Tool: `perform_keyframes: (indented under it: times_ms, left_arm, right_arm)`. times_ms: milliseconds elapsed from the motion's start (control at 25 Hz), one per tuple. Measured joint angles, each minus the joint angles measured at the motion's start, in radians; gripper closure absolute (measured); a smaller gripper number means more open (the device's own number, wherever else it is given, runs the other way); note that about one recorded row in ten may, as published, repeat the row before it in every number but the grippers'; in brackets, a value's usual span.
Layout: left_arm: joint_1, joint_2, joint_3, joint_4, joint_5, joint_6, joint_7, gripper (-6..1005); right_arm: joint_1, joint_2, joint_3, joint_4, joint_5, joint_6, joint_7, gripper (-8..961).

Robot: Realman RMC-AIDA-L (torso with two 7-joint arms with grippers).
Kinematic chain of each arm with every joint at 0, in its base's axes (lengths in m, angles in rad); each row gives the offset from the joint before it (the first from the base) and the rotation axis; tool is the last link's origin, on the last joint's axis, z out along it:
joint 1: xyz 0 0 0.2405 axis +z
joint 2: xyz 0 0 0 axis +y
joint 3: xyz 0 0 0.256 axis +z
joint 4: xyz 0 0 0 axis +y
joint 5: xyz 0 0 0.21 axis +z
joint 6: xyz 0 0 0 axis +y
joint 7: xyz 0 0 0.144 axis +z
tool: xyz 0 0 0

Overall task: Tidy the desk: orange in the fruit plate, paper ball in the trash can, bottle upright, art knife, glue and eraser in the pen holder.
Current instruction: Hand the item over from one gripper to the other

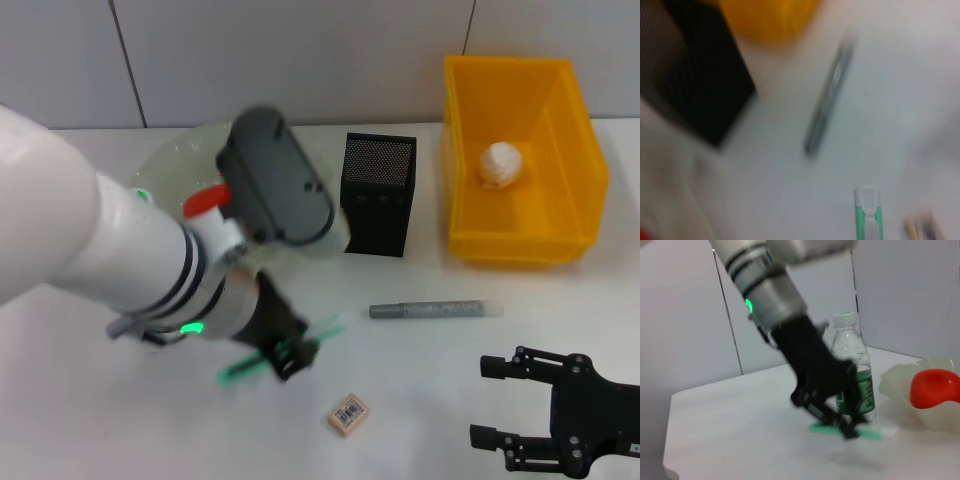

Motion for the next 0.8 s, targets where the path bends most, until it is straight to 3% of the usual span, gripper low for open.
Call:
perform_keyframes:
  times_ms: [160,320,360,400,520,560,640,800]
  left_arm:
    - [0.034,0.002,-0.012,0.182,-0.027,-0.13,0.009,810]
    - [0.065,0.004,-0.028,0.221,-0.168,-0.328,0.089,810]
    - [0.082,0.005,-0.03,0.212,-0.275,-0.44,0.17,810]
    - [0.082,0.005,-0.03,0.212,-0.275,-0.44,0.17,810]
    - [0.108,0.003,-0.012,0.151,-0.418,-0.623,0.318,810]
    - [0.116,0.002,0.012,0.08,-0.547,-0.769,0.441,810]
    - [0.115,0.002,0.02,0.039,-0.61,-0.819,0.496,810]
    - [0.077,0.0,0.024,-0.13,-0.991,-0.919,0.786,810]
  right_arm:
    - [0.0,0.0,0.0,0.0,0.0,-0.001,0.001,179]
    - [0.0,0.0,0.0,0.0,0.0,-0.002,0.001,179]
    - [0.0,0.0,0.0,0.0,0.002,-0.007,0.001,179]
    - [0.0,0.0,0.0,0.0,0.002,-0.007,0.001,179]
    - [0.0,0.0,0.0,0.0,0.007,-0.013,0.001,179]
    - [0.0,0.0,0.0,0.0,0.009,-0.013,0.001,178]
    - [0.0,0.0,0.0,0.0,0.009,-0.014,0.001,178]
    - [0.0,0.0,0.0,0.0,0.009,-0.015,0.001,178]
